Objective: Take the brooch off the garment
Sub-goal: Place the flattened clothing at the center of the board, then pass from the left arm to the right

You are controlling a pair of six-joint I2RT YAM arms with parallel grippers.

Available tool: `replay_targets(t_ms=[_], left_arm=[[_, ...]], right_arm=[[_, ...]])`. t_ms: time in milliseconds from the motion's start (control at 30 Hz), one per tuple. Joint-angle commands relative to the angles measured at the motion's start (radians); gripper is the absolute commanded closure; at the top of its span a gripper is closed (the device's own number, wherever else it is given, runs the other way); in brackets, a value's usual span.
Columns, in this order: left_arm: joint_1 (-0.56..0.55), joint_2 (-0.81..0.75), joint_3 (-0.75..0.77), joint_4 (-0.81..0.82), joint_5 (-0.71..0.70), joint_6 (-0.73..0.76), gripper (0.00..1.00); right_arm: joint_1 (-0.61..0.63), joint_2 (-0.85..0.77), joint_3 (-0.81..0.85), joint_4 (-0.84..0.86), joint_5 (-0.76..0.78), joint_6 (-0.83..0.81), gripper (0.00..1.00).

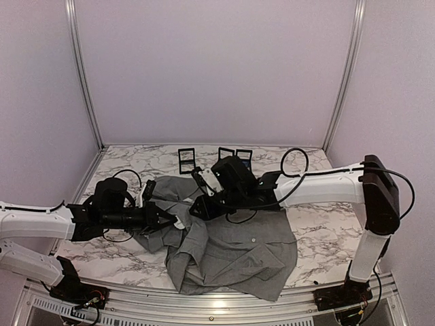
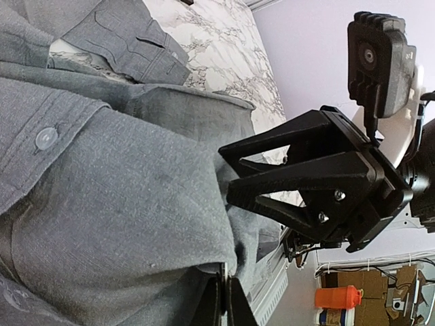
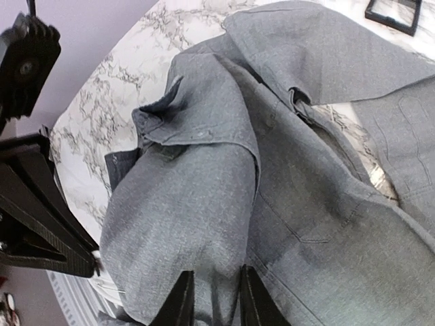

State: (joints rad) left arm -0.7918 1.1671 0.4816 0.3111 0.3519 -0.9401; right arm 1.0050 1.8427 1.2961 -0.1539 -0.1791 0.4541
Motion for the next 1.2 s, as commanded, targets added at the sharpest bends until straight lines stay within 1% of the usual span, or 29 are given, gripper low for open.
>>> replay_targets(t_ms=[0, 133, 267, 400, 533, 667, 833, 933, 1167], left_arm=[[0.003, 0.023, -0.012, 0.140, 0.021, -0.023, 1.00], [0.003, 0.027, -0.023, 0.172, 0.009, -0.058, 1.00], [0.003, 0.024, -0.037, 0.201, -0.021, -0.116, 1.00], [0.003, 0.026, -0.047, 0.234, -0.038, -0.174, 1.00], [0.003, 0.006, -0.064, 0.253, -0.062, -0.188, 1.00], [0.003, 0.004, -0.097, 0.340, -0.079, -0.223, 1.00], [0.002, 0.017, -0.133, 0.453, -0.106, -0.277, 1.00], [0.000, 0.016, -0.143, 0.487, -0.127, -0.291, 1.00], [-0.017, 0.031, -0.137, 0.534, -0.171, -0.295, 1.00]], right_arm=[[-0.007, -0.075, -0.032, 0.042, 0.000, 0.032, 0.71], [-0.007, -0.120, -0.086, 0.082, -0.033, 0.075, 0.59], [-0.004, -0.122, -0.100, 0.092, -0.067, 0.093, 0.56], [0.019, -0.129, -0.099, 0.089, -0.051, 0.099, 0.55], [0.020, -0.104, -0.102, 0.108, -0.084, 0.138, 0.57], [0.018, -0.085, -0.129, 0.217, -0.146, 0.196, 0.58], [0.004, -0.057, -0.122, 0.277, -0.190, 0.240, 0.62], [-0.008, -0.045, -0.125, 0.300, -0.212, 0.261, 0.63], [-0.011, -0.009, -0.118, 0.357, -0.274, 0.294, 0.76]])
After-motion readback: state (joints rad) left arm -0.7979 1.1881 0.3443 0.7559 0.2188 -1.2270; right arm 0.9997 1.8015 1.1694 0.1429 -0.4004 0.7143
